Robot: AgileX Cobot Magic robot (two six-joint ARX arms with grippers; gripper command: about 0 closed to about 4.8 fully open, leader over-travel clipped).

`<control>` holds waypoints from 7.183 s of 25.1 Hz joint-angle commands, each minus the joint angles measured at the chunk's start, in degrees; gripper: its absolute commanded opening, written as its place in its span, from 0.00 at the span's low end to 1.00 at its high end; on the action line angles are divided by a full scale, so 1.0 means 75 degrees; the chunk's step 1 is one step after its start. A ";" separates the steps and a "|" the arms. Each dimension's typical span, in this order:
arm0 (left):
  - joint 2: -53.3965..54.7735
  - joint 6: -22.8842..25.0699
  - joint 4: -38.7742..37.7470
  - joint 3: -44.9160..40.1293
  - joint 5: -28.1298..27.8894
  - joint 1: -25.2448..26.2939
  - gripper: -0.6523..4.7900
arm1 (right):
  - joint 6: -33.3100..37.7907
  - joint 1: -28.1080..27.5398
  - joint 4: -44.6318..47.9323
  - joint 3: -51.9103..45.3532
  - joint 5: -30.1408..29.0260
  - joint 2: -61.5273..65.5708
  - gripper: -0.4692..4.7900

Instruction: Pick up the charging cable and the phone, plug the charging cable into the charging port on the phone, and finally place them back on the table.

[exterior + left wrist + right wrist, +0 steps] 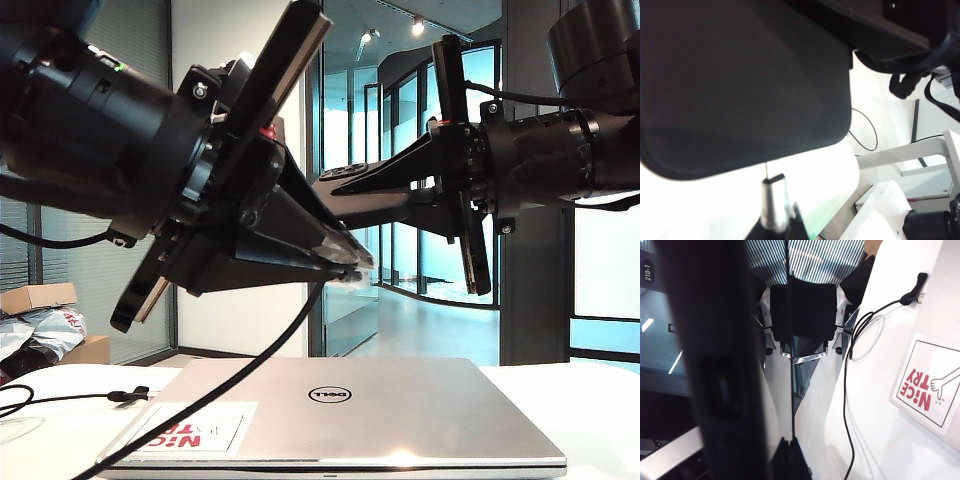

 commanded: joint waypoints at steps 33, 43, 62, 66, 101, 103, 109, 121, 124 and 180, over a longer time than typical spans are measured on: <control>-0.0012 0.0061 0.0096 0.0020 0.0012 0.0000 0.11 | -0.0309 0.0058 0.0300 0.0058 -0.0423 -0.0064 0.08; -0.0012 0.0061 0.0090 0.0020 0.0012 0.0000 0.11 | -0.0525 0.0271 0.0236 0.0061 -0.0382 -0.0064 0.08; -0.0012 0.0061 0.0099 0.0020 0.0009 0.0003 0.11 | -0.0160 -0.0035 -0.0160 0.0055 -0.0632 -0.0067 0.08; -0.0012 0.0058 0.0105 0.0020 0.0009 0.0006 0.11 | -0.0140 -0.0032 -0.0149 0.0055 -0.0603 -0.0067 0.08; -0.0012 0.0055 0.0385 0.0020 0.0003 0.0009 0.11 | 0.0557 -0.0067 0.0991 -0.0326 0.0152 -0.0073 0.08; -0.0012 0.0055 0.0388 0.0020 0.0003 0.0009 0.11 | 0.0609 -0.0134 0.0994 -0.0335 0.0210 -0.0073 0.08; -0.0012 0.0055 0.0388 0.0020 0.0003 0.0006 0.11 | 0.0944 -0.0216 0.1367 -0.0341 0.0289 -0.0073 0.08; -0.0012 0.0055 0.0391 0.0020 0.0003 0.0006 0.11 | 0.0982 -0.0216 0.1329 -0.0460 0.0085 -0.0070 0.08; -0.0012 0.0055 0.0391 0.0020 0.0003 0.0006 0.11 | 0.0959 -0.0210 0.1332 -0.0458 0.0093 -0.0070 0.08; -0.0012 0.0055 0.0402 0.0020 0.0003 0.0006 0.11 | 0.0988 -0.0032 0.1565 -0.0702 0.0399 -0.0067 0.08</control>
